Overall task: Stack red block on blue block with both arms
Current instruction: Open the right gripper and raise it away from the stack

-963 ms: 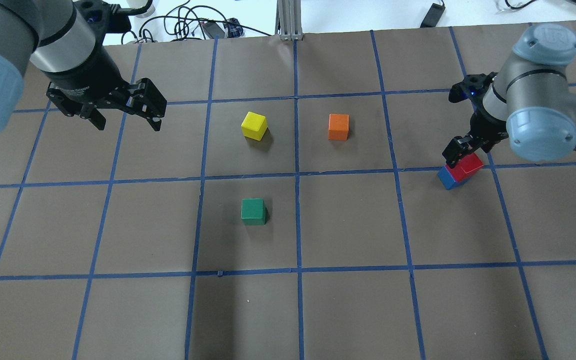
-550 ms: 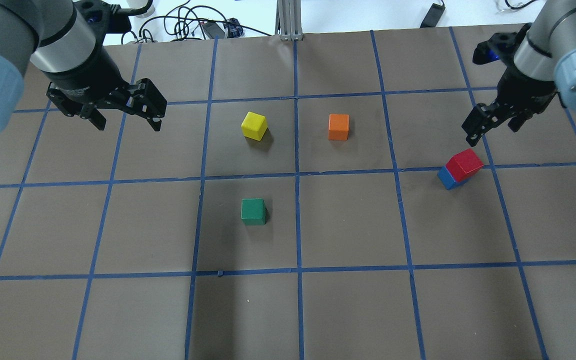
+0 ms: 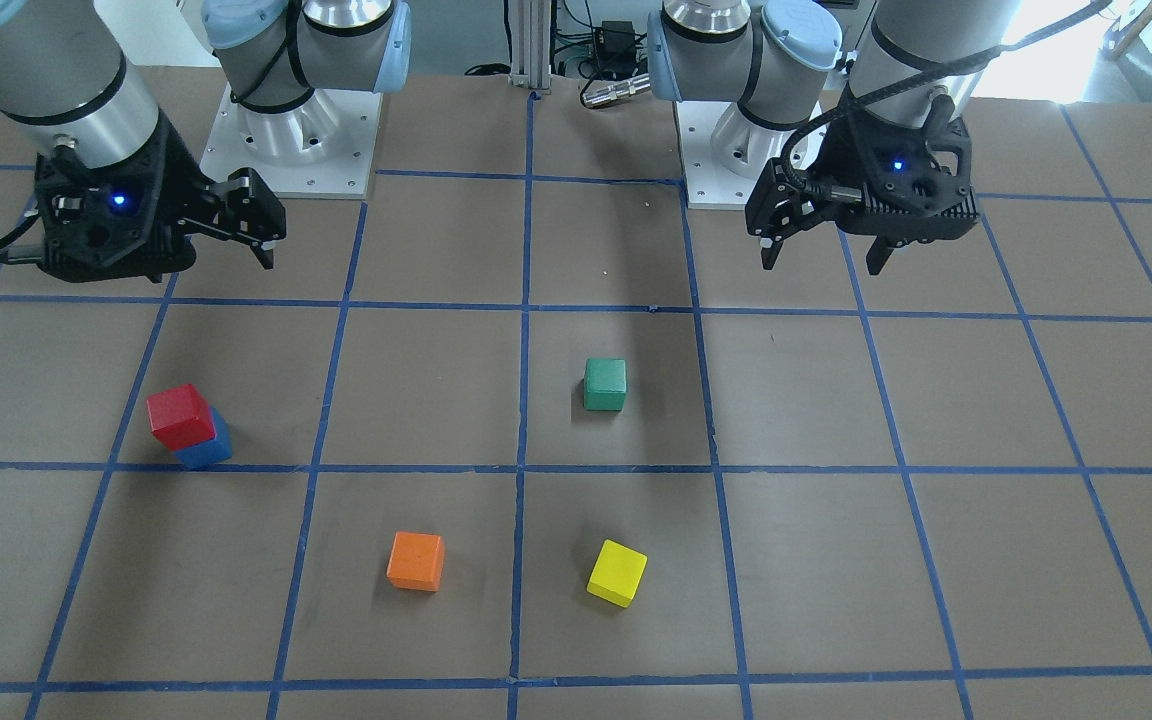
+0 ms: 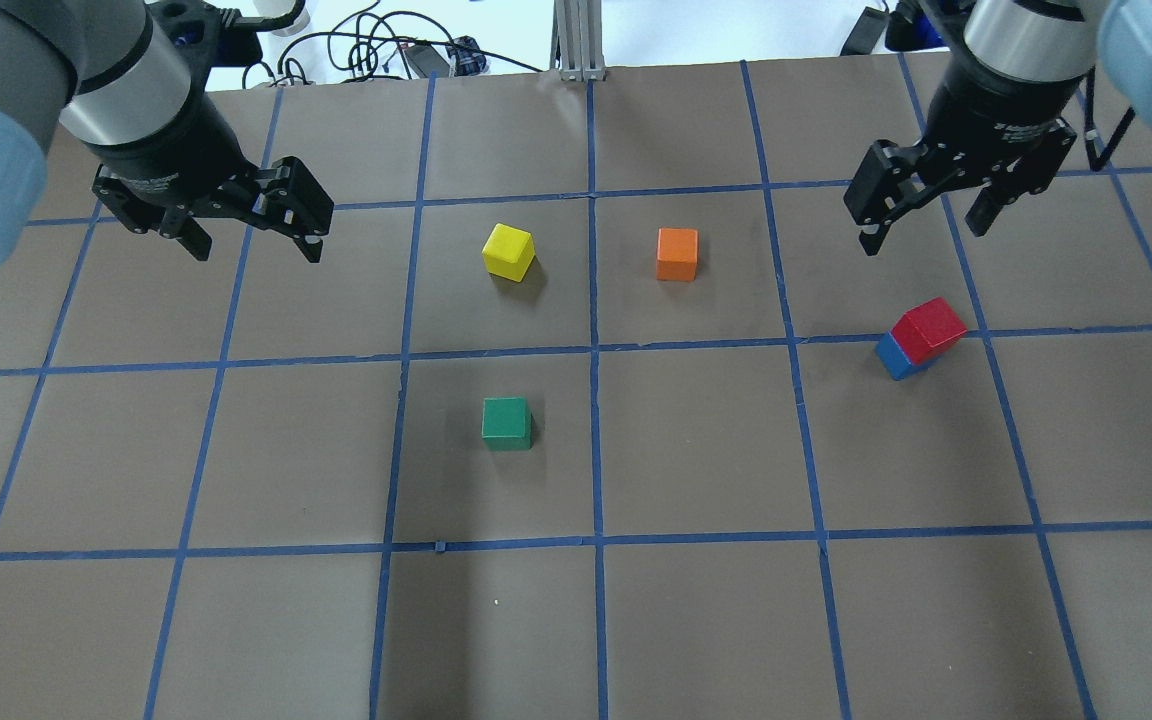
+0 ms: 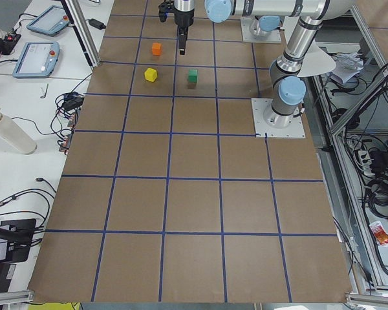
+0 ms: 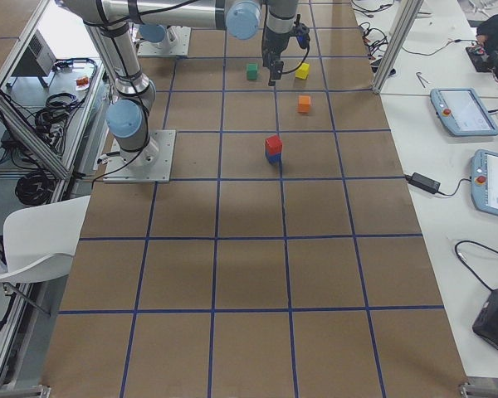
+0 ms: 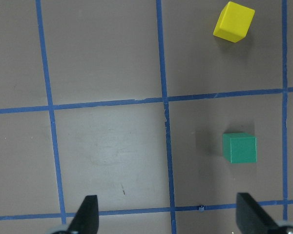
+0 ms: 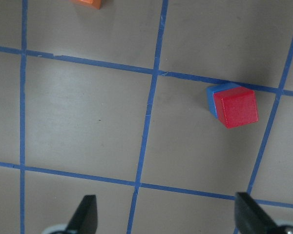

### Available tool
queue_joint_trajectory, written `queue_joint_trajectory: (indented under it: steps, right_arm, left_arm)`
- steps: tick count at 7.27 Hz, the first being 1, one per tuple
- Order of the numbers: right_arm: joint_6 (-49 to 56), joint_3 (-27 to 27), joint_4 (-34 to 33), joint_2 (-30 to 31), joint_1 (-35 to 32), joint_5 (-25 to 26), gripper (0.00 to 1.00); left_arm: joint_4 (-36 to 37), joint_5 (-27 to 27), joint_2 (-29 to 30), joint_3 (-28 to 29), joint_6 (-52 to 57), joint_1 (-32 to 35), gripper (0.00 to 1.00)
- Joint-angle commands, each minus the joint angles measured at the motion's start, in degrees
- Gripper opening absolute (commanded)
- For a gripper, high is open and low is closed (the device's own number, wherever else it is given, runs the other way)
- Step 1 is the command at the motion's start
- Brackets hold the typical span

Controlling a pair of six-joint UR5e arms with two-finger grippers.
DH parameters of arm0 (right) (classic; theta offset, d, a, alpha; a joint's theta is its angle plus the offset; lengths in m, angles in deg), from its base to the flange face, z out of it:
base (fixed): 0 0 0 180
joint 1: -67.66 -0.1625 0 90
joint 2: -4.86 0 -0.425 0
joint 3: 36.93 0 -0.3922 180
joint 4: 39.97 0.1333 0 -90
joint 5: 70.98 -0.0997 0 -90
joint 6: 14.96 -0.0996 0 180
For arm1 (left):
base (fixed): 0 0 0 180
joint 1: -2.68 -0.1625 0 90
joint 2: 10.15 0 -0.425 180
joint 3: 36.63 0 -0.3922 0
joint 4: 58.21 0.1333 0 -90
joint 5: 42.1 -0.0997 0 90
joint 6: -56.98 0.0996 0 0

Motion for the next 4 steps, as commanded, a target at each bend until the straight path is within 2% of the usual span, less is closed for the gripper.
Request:
queue_joint_trajectory:
  steps: [1,4]
  right_arm:
    - [-5.9,-1.6,-0.1,2.0,-1.4,-0.7,1.0]
    - [-9.7,-3.0,-0.5,3.0,-1.5,-0.8,1.0]
  left_arm:
    - [0.0,0.0,0.0,0.0,0.0,0.0,1.0]
    - [0.0,0.0,0.0,-0.1,0.1,0.0,1.0]
